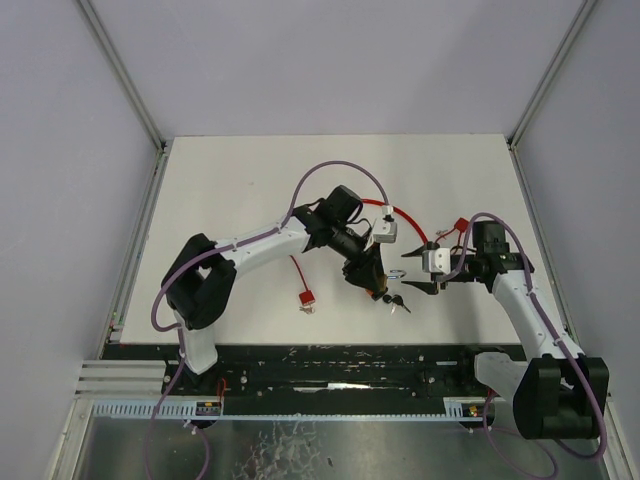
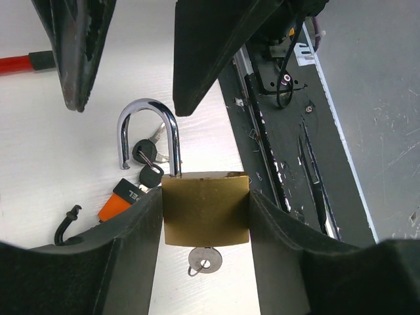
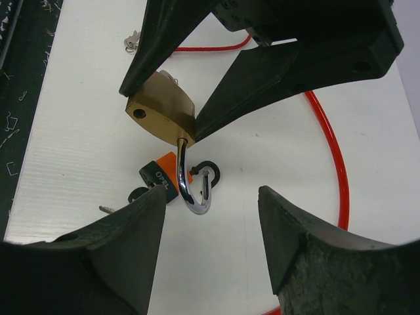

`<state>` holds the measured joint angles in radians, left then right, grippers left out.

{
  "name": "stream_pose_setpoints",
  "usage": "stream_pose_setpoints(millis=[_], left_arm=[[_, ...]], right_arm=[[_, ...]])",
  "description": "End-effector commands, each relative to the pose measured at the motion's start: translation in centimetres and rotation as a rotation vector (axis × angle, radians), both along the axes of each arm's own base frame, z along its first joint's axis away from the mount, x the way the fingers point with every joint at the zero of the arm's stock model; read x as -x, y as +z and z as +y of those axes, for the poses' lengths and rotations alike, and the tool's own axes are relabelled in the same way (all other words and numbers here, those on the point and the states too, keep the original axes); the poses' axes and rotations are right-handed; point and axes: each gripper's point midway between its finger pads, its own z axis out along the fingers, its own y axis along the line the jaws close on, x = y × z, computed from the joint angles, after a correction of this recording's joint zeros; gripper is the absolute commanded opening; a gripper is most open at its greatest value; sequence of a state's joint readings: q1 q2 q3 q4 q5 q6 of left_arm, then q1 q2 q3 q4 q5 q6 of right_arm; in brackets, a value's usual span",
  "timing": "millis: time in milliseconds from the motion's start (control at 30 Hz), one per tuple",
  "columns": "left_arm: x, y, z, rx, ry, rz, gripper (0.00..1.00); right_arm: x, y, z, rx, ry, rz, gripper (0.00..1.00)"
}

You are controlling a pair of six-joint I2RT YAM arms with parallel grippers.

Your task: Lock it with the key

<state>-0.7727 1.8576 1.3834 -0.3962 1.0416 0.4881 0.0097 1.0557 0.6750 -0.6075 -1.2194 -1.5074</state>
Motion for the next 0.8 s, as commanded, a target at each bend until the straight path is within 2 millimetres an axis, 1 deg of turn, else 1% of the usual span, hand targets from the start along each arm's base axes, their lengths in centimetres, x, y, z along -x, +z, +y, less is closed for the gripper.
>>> stream_pose_setpoints(millis=[0,133,400,633,767], left_arm=[[0.4,2.4,-0.4,0.093,-0.049,-0.044,0.0],[0.6,2.6,-0.3,0.103,-0.058,-0.045,0.0],[0.8,2.8,-0.1,0.118,-0.072,-0.05,0.0],[1.1,3.1,0.0,0.132,-0.085,-0.05,0.0],[1.1,3.2,0.2,0.139,-0.089,-0.048,0.0]], right_arm=[[-0.1,-0.2,0.5,0.007,0.023,-0.021,0.63],[0.1,-0.8,0.9,0.022,0.043,-0.023,0.57],[0.3,-1.0,1.1,0.037,0.058,-0.034,0.43],[0.4,-1.4,1.3,0.059,0.07,-0.053,0.4],[0.4,-1.3,1.3,0.06,0.072,-0.062,0.35]])
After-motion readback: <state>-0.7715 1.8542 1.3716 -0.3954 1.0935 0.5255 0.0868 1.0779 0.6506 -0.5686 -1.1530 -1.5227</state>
